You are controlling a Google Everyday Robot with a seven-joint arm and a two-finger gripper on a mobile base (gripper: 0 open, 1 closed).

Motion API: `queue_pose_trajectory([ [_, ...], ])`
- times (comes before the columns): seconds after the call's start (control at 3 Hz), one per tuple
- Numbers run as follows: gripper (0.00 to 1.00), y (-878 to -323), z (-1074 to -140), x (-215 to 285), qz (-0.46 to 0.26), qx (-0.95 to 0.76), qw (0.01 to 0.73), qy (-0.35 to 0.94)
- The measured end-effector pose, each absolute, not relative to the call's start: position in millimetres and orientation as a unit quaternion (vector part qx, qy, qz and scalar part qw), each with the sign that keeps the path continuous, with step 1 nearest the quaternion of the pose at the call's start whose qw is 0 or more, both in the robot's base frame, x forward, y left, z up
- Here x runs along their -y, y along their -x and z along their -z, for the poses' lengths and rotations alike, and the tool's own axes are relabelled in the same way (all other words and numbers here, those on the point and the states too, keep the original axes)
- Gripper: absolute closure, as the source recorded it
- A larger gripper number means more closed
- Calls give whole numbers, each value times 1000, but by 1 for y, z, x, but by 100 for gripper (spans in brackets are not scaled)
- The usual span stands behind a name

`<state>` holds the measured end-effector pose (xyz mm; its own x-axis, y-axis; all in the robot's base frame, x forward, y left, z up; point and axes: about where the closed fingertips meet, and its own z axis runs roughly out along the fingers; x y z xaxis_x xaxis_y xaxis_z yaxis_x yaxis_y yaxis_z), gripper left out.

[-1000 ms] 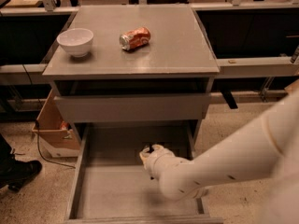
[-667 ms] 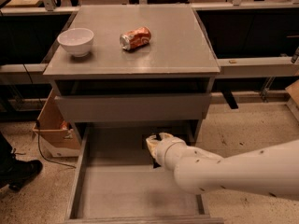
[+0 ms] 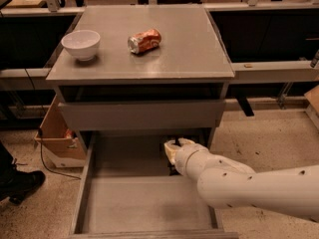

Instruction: Pick rxbar chocolate from middle drawer and place on counter

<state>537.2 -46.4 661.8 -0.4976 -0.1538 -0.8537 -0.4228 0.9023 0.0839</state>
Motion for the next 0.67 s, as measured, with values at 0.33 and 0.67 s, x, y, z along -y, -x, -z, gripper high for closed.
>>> queue_pose_trajectory([
  [0.33,100,-552,-693,73,-127,-840,505,152],
  [0.67,100,-570,-746,115,-96,-815,557,131],
])
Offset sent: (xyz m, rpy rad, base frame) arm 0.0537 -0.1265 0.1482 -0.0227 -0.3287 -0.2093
